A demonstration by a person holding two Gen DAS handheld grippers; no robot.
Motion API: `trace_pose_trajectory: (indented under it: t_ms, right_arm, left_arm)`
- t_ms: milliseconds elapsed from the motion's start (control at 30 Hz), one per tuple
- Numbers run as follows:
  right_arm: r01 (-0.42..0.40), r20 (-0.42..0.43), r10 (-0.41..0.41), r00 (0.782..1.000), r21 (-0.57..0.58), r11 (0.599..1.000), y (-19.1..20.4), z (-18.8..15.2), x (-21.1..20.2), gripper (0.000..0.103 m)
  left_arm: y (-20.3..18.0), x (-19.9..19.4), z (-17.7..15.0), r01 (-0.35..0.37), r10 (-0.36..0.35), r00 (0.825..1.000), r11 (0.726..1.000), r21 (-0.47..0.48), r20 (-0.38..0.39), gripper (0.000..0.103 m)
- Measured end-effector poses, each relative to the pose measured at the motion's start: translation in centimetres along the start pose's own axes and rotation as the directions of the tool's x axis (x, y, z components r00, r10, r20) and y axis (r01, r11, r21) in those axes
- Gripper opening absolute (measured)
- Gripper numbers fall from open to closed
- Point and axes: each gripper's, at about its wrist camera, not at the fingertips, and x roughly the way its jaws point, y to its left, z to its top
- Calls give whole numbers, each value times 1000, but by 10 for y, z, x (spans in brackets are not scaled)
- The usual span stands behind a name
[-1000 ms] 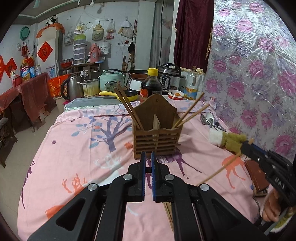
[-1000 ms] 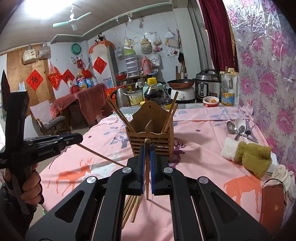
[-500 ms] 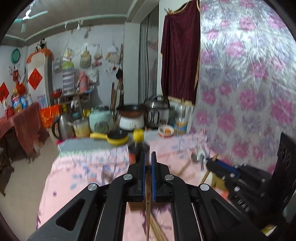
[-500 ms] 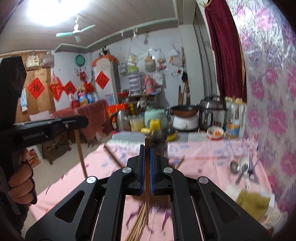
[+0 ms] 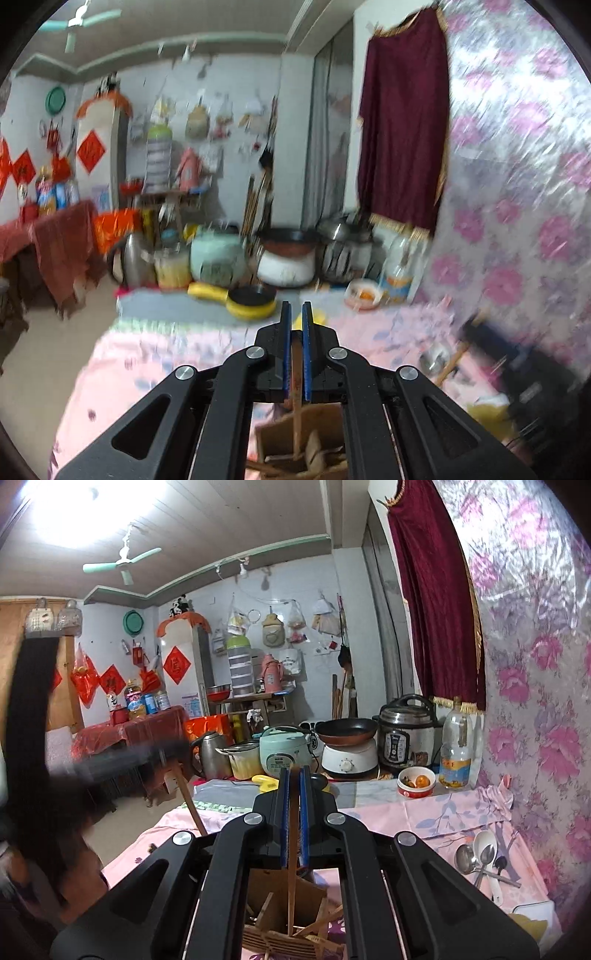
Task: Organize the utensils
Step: 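Lift both chopsticks over the wooden holder and open both tools to drop them, then move both open tools back over the chopstick pile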
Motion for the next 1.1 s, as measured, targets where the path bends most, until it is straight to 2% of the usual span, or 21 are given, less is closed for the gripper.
trace_pose_trajectory:
  t_ms: [100,267,333,367,400,500,567,633,700,733,767,833,867,933,1033,1100]
  right_arm:
    - [-18,-7,19,1000,18,1000,-2,2,2,6]
    - [-24,22,24,999,1,1000,5,15,-2,6]
    - [-18,20,18,1000,-13,1000,9,14,1,6]
    - [-15,15,15,1000,-18,1000,10,10,1,6]
    - [-16,2,16,1000,-23,1000,12,6,4,6]
    - [-10,-77,7,997,-41,999,13,-17,13,12]
    - [19,-101,-24,995,-55,998,13,-29,10,13]
    - [22,-117,-28,993,-50,998,13,-40,-2,13]
    - [32,-115,-39,993,-63,998,16,-48,-17,21]
    - [40,-110,-48,993,-72,997,18,-52,-23,36]
    - [63,-93,-70,993,-80,995,20,-57,-34,56]
    - [107,-57,-112,992,-77,991,22,-64,-54,79]
    - [131,-38,-134,990,-77,988,25,-71,-67,84]
    - [143,-51,-148,988,-80,986,27,-80,-82,84]
    - [161,-107,-165,980,-42,986,27,-98,-98,84]
    - [183,-137,-185,973,-29,983,27,-110,-107,84]
  left_arm:
    - [13,15,-23,-15,14,998,1000,-20,-54,6]
    - [25,14,-41,-21,19,995,1000,-15,-95,8]
    - [29,10,-46,-23,21,995,999,-23,-100,27]
    - [31,7,-48,-30,27,995,999,-28,-100,52]
    - [33,4,-50,-36,32,995,999,-37,-94,71]
    - [37,-9,-57,-39,34,996,997,-62,-82,90]
    - [39,-20,-60,-47,40,995,996,-73,-88,96]
    - [40,-36,-65,-60,55,996,995,-76,-76,97]
    - [40,-49,-70,-74,69,996,995,-73,-62,98]
    - [40,-62,-76,-88,84,995,994,-70,-47,98]
    - [40,-69,-79,-95,93,995,993,-66,-37,97]
    - [38,-86,-89,-123,122,992,991,-48,-15,97]
    - [37,-98,-96,-147,146,989,989,-34,-4,97]
    - [35,-112,-109,-170,170,985,985,-20,0,97]
    - [35,-129,-135,-186,186,982,982,-15,-33,97]
    - [35,-137,-161,-194,191,978,981,-25,-88,97]
